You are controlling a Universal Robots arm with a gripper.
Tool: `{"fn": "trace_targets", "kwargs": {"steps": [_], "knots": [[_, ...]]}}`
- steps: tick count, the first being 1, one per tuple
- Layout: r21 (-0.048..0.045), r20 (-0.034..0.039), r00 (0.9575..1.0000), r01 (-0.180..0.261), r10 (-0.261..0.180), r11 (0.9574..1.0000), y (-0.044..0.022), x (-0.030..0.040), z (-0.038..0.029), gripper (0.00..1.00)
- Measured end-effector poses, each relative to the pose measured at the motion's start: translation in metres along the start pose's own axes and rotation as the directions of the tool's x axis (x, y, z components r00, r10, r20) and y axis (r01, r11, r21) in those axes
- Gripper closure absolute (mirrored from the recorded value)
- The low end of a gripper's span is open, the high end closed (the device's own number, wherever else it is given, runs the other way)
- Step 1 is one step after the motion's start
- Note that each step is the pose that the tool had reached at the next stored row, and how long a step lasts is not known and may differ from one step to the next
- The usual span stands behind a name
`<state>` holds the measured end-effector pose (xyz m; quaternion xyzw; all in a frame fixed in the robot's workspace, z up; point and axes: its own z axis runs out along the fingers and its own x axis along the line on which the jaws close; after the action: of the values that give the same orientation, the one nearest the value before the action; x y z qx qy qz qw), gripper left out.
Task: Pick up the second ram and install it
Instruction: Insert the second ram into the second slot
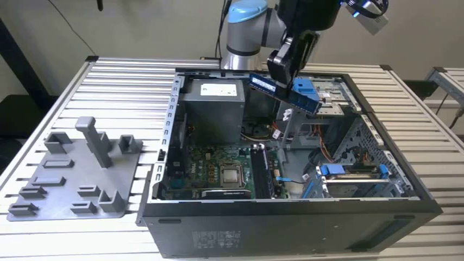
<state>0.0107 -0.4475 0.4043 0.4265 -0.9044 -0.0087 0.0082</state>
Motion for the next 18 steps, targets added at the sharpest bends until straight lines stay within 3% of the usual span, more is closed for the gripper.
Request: {"fn": "trace_targets", "kwargs": {"steps": [6,18], "knots": [[-0.0004,0.0013,0.9983,-0.058,0.058,0.9983,-0.0002,-0.0002,0.0011,0.85],[-0.0012,0.0031,0.9901,-0.141,0.141,0.9901,-0.0018,0.0012,0.0048,0.85]]}}
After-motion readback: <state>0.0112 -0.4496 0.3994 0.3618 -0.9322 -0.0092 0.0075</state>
